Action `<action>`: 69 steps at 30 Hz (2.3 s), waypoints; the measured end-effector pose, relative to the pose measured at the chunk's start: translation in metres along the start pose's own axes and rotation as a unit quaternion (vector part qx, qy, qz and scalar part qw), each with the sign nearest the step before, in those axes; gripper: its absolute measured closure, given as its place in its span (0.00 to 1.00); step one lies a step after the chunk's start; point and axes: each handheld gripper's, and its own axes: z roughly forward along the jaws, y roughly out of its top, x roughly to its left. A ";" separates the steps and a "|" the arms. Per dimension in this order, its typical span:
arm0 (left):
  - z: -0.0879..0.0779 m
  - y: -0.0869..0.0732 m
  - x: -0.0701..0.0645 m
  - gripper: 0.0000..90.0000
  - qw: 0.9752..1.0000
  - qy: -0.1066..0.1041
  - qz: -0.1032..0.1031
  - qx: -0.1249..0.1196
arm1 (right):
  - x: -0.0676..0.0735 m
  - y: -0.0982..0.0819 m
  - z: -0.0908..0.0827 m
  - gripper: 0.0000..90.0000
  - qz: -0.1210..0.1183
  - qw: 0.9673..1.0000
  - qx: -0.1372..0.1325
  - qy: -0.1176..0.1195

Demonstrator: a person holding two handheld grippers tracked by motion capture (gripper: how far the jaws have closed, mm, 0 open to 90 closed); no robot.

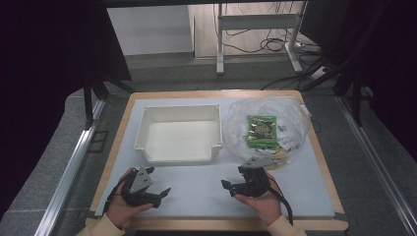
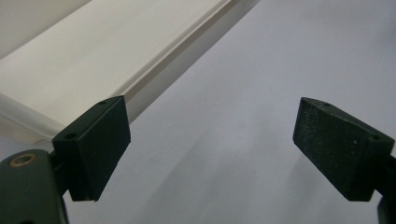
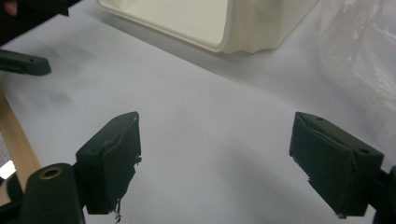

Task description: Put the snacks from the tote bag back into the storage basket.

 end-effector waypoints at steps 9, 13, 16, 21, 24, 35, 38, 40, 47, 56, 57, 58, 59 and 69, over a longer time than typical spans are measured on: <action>0.000 0.000 0.000 0.12 1.000 -0.001 0.001 0.001 | 0.000 0.003 -0.005 0.22 -0.009 1.000 -0.012 -0.002; -0.001 0.000 0.000 0.12 1.000 0.003 0.002 -0.004 | 0.003 0.006 -0.005 0.24 -0.021 1.000 -0.014 0.003; -0.003 0.001 0.001 0.12 1.000 0.008 0.002 -0.010 | 0.005 0.006 -0.005 0.25 -0.027 1.000 -0.013 0.003; -0.002 0.004 0.002 0.12 1.000 0.010 0.003 -0.017 | 0.005 0.006 -0.004 0.24 -0.027 1.000 -0.009 0.003; 0.001 0.002 0.002 0.12 1.000 0.007 0.007 -0.009 | 0.005 0.006 -0.006 0.24 -0.023 1.000 -0.007 0.001; -0.013 -0.004 0.005 0.12 0.999 0.025 -0.009 -0.022 | 0.000 0.016 -0.002 0.24 -0.025 1.000 -0.008 0.007; -0.012 -0.005 0.004 0.12 0.999 0.023 -0.008 -0.021 | -0.002 0.016 -0.005 0.24 -0.024 1.000 -0.011 0.003; -0.013 -0.005 0.004 0.12 0.999 0.023 -0.011 -0.025 | -0.003 0.017 -0.006 0.23 -0.021 1.000 -0.012 0.004; -0.012 -0.005 0.005 0.12 0.999 0.024 -0.011 -0.025 | -0.005 0.019 -0.007 0.23 -0.018 1.000 -0.009 0.007; -0.012 -0.005 0.005 0.12 0.999 0.023 -0.012 -0.025 | -0.010 0.025 -0.013 0.24 -0.014 1.000 -0.015 0.001; -0.012 -0.005 0.004 0.12 0.999 0.023 -0.011 -0.024 | -0.010 0.025 -0.014 0.24 -0.014 1.000 -0.017 0.001; -0.012 -0.005 0.004 0.12 0.999 0.023 -0.011 -0.024 | -0.011 0.027 -0.015 0.24 -0.016 1.000 -0.018 -0.002; -0.012 -0.005 0.004 0.12 0.999 0.023 -0.011 -0.024 | -0.012 0.028 -0.016 0.24 -0.015 1.000 -0.019 -0.001; -0.011 -0.005 0.005 0.12 1.000 0.023 -0.010 -0.019 | -0.014 0.035 -0.016 0.25 -0.017 1.000 -0.021 -0.001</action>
